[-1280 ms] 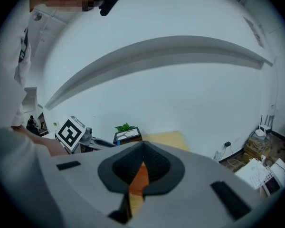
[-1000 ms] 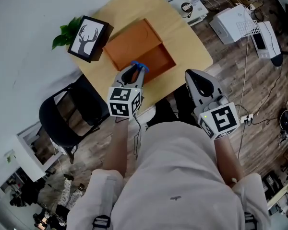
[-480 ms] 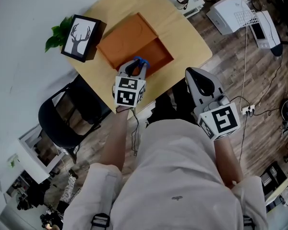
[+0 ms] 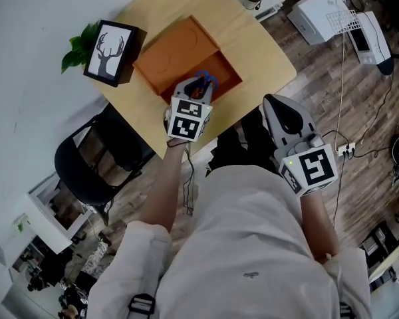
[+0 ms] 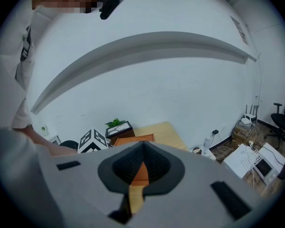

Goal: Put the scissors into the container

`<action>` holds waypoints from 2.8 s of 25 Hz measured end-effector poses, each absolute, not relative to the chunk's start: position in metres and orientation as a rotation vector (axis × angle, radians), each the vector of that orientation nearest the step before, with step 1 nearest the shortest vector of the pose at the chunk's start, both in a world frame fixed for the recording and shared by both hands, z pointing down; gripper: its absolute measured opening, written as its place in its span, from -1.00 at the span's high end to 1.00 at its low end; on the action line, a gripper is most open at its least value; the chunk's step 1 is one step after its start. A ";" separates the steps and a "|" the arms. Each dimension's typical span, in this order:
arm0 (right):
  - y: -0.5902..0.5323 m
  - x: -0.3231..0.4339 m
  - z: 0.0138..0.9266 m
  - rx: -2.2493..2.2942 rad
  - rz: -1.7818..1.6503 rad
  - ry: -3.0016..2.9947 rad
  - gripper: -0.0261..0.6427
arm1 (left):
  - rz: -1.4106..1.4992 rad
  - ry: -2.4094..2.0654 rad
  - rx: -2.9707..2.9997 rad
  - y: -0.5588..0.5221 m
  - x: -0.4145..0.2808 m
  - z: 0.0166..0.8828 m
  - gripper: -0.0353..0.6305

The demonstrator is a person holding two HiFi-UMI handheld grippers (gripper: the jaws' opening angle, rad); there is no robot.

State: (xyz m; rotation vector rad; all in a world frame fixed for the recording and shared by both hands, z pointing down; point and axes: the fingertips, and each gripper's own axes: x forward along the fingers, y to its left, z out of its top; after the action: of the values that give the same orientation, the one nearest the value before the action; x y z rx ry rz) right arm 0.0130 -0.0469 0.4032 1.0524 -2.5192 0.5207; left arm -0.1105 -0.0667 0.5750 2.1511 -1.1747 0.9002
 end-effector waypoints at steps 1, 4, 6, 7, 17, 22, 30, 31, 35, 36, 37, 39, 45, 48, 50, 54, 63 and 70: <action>-0.047 0.013 0.404 1.052 0.522 -2.516 0.93 | 0.903 -1.171 2.149 -0.068 -0.110 0.577 0.65; -0.047 0.014 0.408 1.051 0.527 -2.507 0.93 | 0.903 -1.158 2.145 -0.073 -0.108 0.583 0.65; -0.047 0.014 0.409 1.049 0.531 -2.502 0.93 | 0.905 -1.146 2.141 -0.075 -0.107 0.588 0.65; -0.047 0.014 0.410 1.047 0.532 -2.499 0.93 | 0.911 -1.140 2.141 -0.076 -0.107 0.591 0.65; -0.040 0.015 0.413 1.042 0.542 -2.482 0.93 | 0.963 -1.084 2.153 -0.081 -0.099 0.610 0.65; -0.034 0.014 0.413 1.028 0.547 -2.480 0.93 | 0.998 -1.064 2.134 -0.080 -0.096 0.619 0.65; -0.034 0.015 0.414 1.040 0.545 -2.471 0.93 | 1.021 -1.048 2.107 -0.083 -0.097 0.631 0.65; -0.034 0.015 0.414 1.043 0.544 -2.470 0.93 | 1.022 -1.048 2.105 -0.083 -0.097 0.632 0.65; -0.033 0.013 0.416 1.043 0.545 -2.466 0.93 | 1.031 -1.054 2.107 -0.083 -0.100 0.639 0.65; -0.033 0.013 0.416 1.043 0.545 -2.465 0.93 | 1.031 -1.056 2.109 -0.084 -0.100 0.640 0.65; -0.032 0.013 0.416 1.044 0.544 -2.463 0.93 | 1.032 -1.055 2.109 -0.084 -0.100 0.641 0.65; -0.032 0.014 0.415 1.050 0.542 -2.459 0.93 | 1.035 -1.051 2.109 -0.082 -0.099 0.642 0.65; -0.034 0.010 0.414 1.055 0.534 -2.455 0.93 | 1.048 -1.043 2.120 -0.081 -0.100 0.647 0.64; -0.035 0.008 0.415 1.064 0.536 -2.458 0.93 | 1.060 -1.055 2.119 -0.082 -0.103 0.647 0.64; -0.033 0.008 0.415 1.068 0.540 -2.457 0.93 | 1.075 -1.053 2.117 -0.080 -0.104 0.647 0.64; -0.030 0.008 0.414 1.074 0.539 -2.455 0.93 | 1.072 -1.061 2.108 -0.079 -0.105 0.647 0.61; -0.024 0.005 0.408 1.089 0.528 -2.467 0.93 | 1.076 -1.040 2.176 -0.075 -0.100 0.628 0.61; -0.020 0.001 0.398 1.098 0.506 -2.492 0.93 | 1.049 -1.064 2.216 -0.065 -0.100 0.598 0.64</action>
State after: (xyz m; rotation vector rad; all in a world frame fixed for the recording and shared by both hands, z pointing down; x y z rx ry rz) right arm 0.0013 -0.0205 0.3979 1.0980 -2.4920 0.5056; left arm -0.1001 -0.0646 0.5976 2.2163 -1.0637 1.0489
